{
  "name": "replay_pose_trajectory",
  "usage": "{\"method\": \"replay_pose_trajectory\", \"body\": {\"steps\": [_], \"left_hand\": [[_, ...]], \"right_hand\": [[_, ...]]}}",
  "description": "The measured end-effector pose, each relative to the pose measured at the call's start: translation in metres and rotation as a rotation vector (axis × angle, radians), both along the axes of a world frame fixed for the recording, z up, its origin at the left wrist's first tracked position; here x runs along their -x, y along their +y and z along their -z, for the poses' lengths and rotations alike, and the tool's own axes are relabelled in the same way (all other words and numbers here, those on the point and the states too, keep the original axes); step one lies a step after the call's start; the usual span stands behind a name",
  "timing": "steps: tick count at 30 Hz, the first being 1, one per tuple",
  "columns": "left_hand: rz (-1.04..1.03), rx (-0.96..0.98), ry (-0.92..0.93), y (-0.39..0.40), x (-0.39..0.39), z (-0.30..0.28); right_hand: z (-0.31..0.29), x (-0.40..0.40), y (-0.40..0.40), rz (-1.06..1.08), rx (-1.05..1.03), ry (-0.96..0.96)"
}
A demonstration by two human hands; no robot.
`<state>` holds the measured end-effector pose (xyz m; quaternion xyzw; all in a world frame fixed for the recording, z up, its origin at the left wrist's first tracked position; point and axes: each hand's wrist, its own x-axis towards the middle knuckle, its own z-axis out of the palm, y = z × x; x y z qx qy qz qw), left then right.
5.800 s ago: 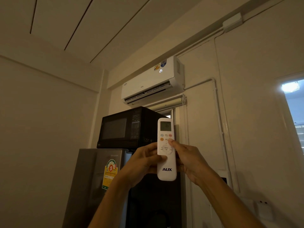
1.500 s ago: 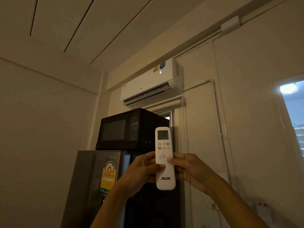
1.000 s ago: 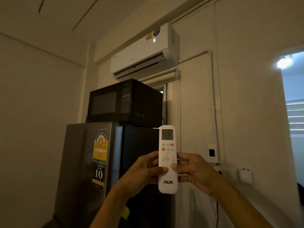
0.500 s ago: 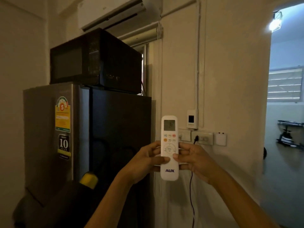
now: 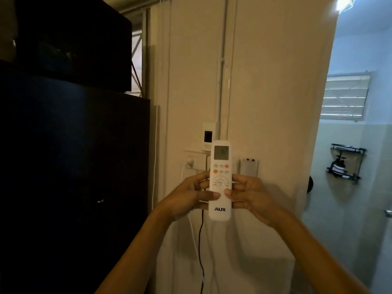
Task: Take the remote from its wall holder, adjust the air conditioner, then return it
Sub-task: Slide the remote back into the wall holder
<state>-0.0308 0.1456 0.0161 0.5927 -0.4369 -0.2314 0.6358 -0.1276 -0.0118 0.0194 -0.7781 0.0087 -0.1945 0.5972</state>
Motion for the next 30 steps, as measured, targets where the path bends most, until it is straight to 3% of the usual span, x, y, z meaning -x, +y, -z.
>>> {"method": "replay_pose_trajectory", "body": {"steps": [6,22,26,30], "left_hand": [[0.014,-0.01,0.018,-0.066,-0.022,0.004],[-0.026,0.089,0.094,-0.184,-0.079,0.008],[-0.081,0.124,0.051,-0.203,-0.079,0.017],[-0.288,0.191,-0.087,-0.228,-0.074,0.041]], "right_hand": [[0.002,-0.015,-0.064,-0.029,-0.006,0.025],[-0.027,-0.051,-0.177,0.175,0.063,-0.05],[-0.04,-0.061,-0.197,0.259,0.074,-0.093],[-0.054,-0.073,-0.209,0.327,0.088,-0.131]]}}
